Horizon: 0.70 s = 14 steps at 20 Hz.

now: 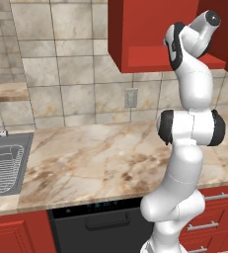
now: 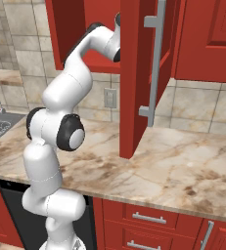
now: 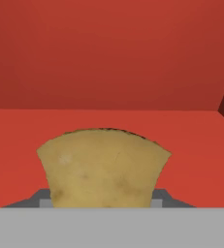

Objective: Pick up the sponge and sponge from the sink, and place them back in the cabinet, and close the cabinet door.

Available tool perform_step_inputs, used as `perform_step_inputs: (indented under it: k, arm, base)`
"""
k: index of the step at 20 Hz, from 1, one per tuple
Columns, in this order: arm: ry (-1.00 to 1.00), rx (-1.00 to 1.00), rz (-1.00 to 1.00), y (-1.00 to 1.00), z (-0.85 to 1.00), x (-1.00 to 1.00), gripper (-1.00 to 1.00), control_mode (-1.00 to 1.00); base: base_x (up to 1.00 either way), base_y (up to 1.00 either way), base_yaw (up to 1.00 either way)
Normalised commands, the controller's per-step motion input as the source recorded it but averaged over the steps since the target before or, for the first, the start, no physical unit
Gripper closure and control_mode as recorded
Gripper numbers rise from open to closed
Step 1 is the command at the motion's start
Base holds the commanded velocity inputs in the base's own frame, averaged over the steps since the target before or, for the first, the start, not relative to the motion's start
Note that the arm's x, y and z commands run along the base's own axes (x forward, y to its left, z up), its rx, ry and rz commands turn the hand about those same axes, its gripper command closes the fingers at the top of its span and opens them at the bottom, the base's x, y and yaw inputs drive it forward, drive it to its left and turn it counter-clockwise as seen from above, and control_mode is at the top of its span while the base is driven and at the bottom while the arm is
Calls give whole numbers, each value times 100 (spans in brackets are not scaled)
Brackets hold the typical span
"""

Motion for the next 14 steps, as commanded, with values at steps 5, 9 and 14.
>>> perform_step_inputs:
  k: [5,9,14]
  arm:
    - [0,0,0,0,0,0,100,-100]
    - [0,0,0,0,0,0,-100,-100]
    - [0,0,0,0,0,0,-100,-100]
  base:
    - [0,0,0]
    - [0,0,0]
    - [0,0,0]
